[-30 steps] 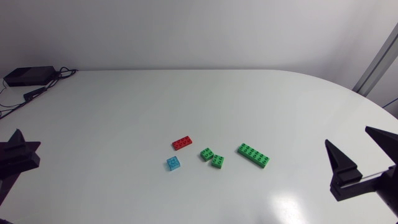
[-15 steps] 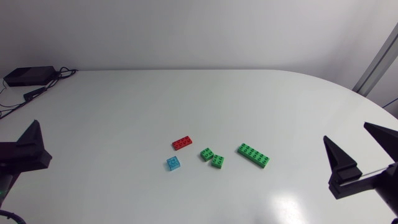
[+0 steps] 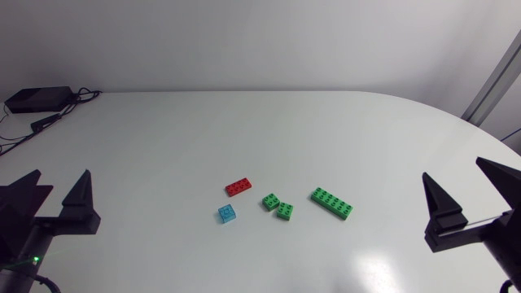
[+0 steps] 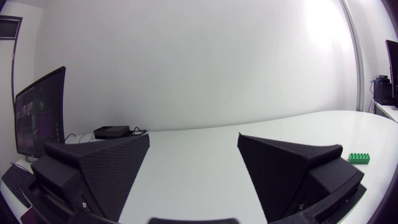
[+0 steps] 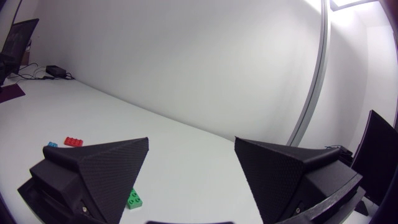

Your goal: Separate the duplo bricks

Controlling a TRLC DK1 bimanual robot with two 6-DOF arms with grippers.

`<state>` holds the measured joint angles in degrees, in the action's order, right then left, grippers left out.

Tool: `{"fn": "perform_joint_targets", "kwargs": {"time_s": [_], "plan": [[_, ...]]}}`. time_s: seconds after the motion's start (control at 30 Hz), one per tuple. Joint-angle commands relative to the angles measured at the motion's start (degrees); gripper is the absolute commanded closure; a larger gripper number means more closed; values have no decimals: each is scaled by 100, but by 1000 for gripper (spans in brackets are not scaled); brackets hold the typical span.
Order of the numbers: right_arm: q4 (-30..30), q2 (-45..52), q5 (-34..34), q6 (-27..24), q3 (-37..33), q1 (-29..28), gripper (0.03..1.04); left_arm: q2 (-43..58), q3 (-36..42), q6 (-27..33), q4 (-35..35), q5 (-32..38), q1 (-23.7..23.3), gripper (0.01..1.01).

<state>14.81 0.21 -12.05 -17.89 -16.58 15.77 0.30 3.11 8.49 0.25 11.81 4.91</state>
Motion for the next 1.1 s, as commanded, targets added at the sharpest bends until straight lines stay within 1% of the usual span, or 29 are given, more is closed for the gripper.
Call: {"fn": "perform_joint_targets", "kwargs": {"time_s": [0.0,0.2,0.4,0.73,0.93,1.07], "plan": [[-180,23,-43,49,155,49,70,-117,-197,91,72,-100,28,43],[-532,-47,-43,-4,410,146,70,-109,-232,74,80,-223,28,43],[-1200,-56,-16,-66,911,154,69,-117,-241,82,80,-329,28,43],[-1393,-56,72,-171,1306,401,70,-109,-320,118,124,-478,37,43],[-1384,-56,124,-171,1500,488,70,-117,-320,144,124,-478,37,43],[-1349,-56,160,-153,1508,506,70,-109,-320,144,115,-478,37,43]]}}
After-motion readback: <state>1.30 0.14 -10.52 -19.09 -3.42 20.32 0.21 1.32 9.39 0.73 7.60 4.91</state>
